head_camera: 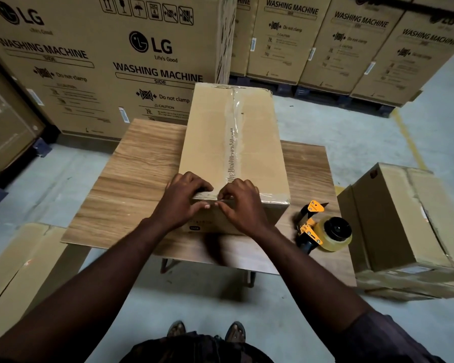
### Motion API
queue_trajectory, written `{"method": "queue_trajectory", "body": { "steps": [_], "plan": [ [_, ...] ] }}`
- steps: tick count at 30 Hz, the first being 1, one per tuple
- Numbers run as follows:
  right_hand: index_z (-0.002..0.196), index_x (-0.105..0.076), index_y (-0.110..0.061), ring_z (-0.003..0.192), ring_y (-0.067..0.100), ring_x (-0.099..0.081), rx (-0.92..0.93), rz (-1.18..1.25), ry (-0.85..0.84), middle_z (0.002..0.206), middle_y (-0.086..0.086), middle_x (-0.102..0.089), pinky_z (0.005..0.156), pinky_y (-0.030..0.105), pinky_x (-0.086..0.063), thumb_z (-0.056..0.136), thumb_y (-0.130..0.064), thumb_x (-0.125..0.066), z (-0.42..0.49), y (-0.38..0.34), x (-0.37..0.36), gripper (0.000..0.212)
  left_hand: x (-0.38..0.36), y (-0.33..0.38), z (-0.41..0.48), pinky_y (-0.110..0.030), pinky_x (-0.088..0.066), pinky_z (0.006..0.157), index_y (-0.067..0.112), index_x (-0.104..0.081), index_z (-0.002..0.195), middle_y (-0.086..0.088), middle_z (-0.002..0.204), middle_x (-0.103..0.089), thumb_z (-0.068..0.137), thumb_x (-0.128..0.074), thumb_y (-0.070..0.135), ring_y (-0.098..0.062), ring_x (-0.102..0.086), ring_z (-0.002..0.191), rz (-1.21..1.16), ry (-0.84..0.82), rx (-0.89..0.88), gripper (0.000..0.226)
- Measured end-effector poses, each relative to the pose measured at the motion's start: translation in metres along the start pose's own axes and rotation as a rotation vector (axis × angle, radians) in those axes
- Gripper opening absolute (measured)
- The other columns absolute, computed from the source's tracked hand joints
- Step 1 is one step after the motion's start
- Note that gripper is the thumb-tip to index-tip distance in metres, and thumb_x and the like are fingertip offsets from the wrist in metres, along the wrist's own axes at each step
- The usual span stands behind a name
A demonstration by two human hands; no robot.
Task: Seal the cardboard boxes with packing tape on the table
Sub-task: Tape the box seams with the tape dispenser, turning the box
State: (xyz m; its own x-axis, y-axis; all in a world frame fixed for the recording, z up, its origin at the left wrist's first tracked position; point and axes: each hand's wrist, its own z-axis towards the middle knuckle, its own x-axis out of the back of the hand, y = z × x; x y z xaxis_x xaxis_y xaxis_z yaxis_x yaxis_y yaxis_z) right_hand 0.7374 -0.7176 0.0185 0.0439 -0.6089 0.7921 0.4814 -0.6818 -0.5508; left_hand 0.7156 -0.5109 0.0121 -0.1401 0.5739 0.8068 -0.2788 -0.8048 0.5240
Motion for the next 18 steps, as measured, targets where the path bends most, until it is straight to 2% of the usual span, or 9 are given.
{"method": "queue_trajectory", "body": {
  "steps": [2, 3, 7, 9, 11, 14, 16, 18],
  "plan": [
    [0.09, -0.067, -0.024, 0.091, 0.02, -0.053, -0.007, 0.008, 0.036, 0.091, -0.006, -0.062, 0.082, 0.042, -0.045, 0.08, -0.026, -0.079, -0.005, 0.006, -0.002, 0.015, 0.004, -0.004, -0.004, -0.025, -0.033, 0.088, 0.029, -0.066, 0.119, 0.011, 0.111, -0.054, 0.071, -0.086, 0.019, -0.008, -0.041, 0.103, -0.004, -0.049, -0.016, 0.053],
    [0.089, -0.067, -0.024, 0.091, 0.021, -0.053, -0.014, 0.005, 0.039, 0.091, -0.006, -0.062, 0.081, 0.042, -0.044, 0.079, -0.024, -0.079, -0.005, 0.006, -0.002, 0.016, 0.005, -0.004, -0.006, -0.025, -0.033, 0.089, 0.029, -0.066, 0.119, 0.011, 0.112, -0.054, 0.071, -0.086, 0.02, -0.009, -0.042, 0.104, -0.011, -0.06, -0.023, 0.054],
    [0.087, -0.064, -0.028, 0.089, 0.019, -0.055, -0.005, 0.047, -0.026, 0.087, -0.008, -0.063, 0.079, 0.039, -0.044, 0.08, -0.031, -0.076, 0.01, -0.011, -0.004, 0.014, 0.011, -0.004, -0.012, -0.038, -0.039, 0.091, 0.033, -0.067, 0.112, 0.011, 0.114, -0.055, 0.077, -0.074, 0.05, -0.015, -0.048, 0.109, 0.014, 0.043, -0.014, 0.04],
    [0.087, -0.064, -0.027, 0.085, 0.018, -0.056, 0.03, 0.071, -0.056, 0.084, -0.008, -0.064, 0.077, 0.04, -0.047, 0.08, -0.034, -0.074, 0.019, -0.018, -0.009, 0.014, 0.014, -0.009, -0.014, -0.042, -0.042, 0.09, 0.032, -0.069, 0.109, 0.008, 0.112, -0.057, 0.079, -0.077, 0.045, -0.018, -0.049, 0.107, 0.052, 0.113, 0.03, 0.034],
    [0.086, -0.066, -0.026, 0.081, 0.016, -0.056, 0.025, 0.077, -0.055, 0.081, -0.009, -0.063, 0.075, 0.039, -0.047, 0.079, -0.033, -0.074, 0.021, -0.02, -0.014, 0.013, 0.016, -0.016, -0.018, -0.042, -0.044, 0.09, 0.029, -0.07, 0.113, 0.004, 0.111, -0.057, 0.078, -0.083, 0.031, -0.02, -0.05, 0.105, 0.042, 0.124, 0.043, 0.037],
    [0.086, -0.066, -0.028, 0.081, 0.015, -0.055, 0.015, 0.072, -0.036, 0.08, -0.012, -0.059, 0.076, 0.039, -0.047, 0.075, -0.03, -0.074, 0.017, -0.014, -0.018, 0.013, 0.016, -0.023, -0.027, -0.027, -0.036, 0.095, 0.029, -0.065, 0.123, 0.005, 0.115, -0.054, 0.074, -0.084, 0.013, -0.017, -0.045, 0.109, 0.003, 0.057, 0.029, 0.055],
    [0.089, -0.064, -0.029, 0.083, 0.017, -0.055, 0.041, 0.03, -0.064, 0.083, -0.011, -0.059, 0.077, 0.041, -0.047, 0.073, -0.028, -0.073, 0.017, -0.015, -0.017, 0.018, 0.015, -0.025, -0.029, -0.024, -0.032, 0.096, 0.031, -0.064, 0.124, 0.007, 0.116, -0.052, 0.072, -0.085, 0.013, -0.016, -0.045, 0.111, -0.016, 0.047, 0.049, 0.059],
    [0.09, -0.064, -0.029, 0.082, 0.018, -0.057, 0.056, 0.005, -0.096, 0.082, -0.011, -0.06, 0.077, 0.04, -0.047, 0.072, -0.032, -0.073, 0.024, -0.021, -0.016, 0.021, 0.016, -0.024, -0.026, -0.029, -0.036, 0.096, 0.031, -0.066, 0.121, 0.007, 0.114, -0.053, 0.072, -0.087, 0.023, -0.016, -0.047, 0.109, -0.06, 0.064, 0.065, 0.053]
  ]
}}
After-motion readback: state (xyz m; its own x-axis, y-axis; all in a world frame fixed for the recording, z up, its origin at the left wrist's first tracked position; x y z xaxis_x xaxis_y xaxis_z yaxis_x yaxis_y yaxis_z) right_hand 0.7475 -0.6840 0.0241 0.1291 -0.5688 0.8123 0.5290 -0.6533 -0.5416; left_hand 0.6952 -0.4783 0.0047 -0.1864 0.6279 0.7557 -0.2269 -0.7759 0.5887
